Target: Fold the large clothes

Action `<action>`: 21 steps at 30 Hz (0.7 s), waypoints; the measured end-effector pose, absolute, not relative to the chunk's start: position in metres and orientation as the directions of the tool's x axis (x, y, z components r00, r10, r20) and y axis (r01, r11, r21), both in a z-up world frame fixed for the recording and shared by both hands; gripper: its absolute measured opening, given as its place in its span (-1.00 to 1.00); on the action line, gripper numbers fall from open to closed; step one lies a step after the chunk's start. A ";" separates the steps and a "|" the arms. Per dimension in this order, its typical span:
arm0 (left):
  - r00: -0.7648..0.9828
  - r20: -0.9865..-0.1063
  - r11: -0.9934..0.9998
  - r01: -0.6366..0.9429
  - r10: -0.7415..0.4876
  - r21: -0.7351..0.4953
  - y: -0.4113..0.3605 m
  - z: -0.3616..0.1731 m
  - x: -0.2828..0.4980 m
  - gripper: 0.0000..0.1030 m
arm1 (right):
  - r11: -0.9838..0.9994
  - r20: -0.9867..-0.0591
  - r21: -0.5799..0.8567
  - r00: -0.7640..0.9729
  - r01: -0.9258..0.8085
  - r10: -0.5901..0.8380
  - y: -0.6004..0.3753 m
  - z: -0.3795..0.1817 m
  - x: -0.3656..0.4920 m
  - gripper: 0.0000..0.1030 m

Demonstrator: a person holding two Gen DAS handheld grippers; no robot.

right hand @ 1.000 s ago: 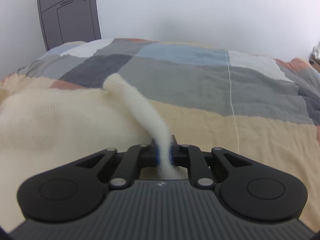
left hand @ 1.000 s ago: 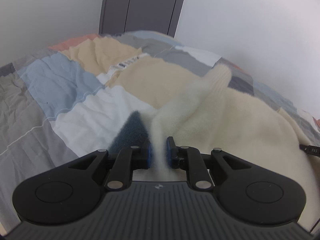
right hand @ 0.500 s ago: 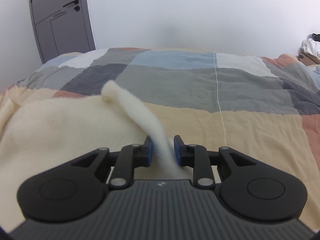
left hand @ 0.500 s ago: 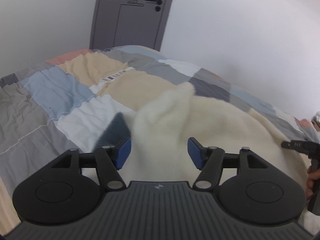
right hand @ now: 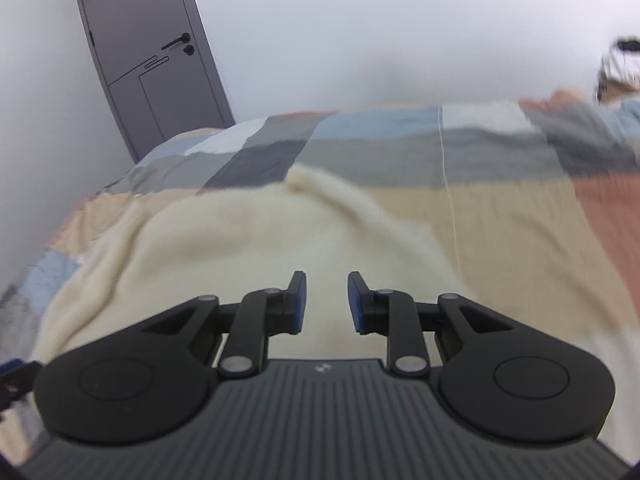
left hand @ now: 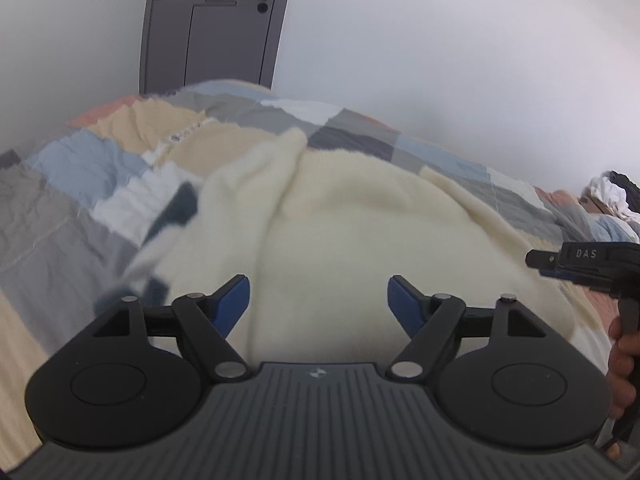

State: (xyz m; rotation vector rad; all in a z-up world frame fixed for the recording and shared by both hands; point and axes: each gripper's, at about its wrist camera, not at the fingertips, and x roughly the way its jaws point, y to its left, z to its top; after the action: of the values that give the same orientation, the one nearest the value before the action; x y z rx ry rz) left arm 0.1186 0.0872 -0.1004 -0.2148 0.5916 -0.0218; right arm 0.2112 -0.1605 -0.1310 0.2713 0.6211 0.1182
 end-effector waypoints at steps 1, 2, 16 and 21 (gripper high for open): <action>0.822 -0.561 0.975 -0.036 -0.096 -0.219 0.086 -0.102 0.115 0.67 | 0.951 -0.565 0.308 0.800 -0.026 0.205 -0.161 -0.132 0.203 -0.48; 0.815 -0.569 0.973 -0.030 -0.109 -0.229 0.084 -0.103 0.112 0.69 | 0.945 -0.575 0.326 0.789 -0.021 0.216 -0.161 -0.134 0.197 -0.48; 0.733 -0.640 0.923 -0.043 -0.230 -0.381 0.088 -0.128 0.129 0.85 | 0.843 -0.633 0.538 0.666 0.012 0.394 -0.151 -0.163 0.183 -0.48; 0.725 -0.643 0.883 -0.105 -0.247 -0.457 0.103 -0.136 0.135 0.87 | 0.789 -0.623 0.612 0.645 0.050 0.442 -0.153 -0.172 0.185 0.51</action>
State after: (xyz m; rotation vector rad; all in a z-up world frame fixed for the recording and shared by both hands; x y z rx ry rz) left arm 0.1346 0.1031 -0.1359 -0.4942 0.7638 -0.0817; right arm 0.1853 -0.1528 -0.1718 0.6383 0.8527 0.2415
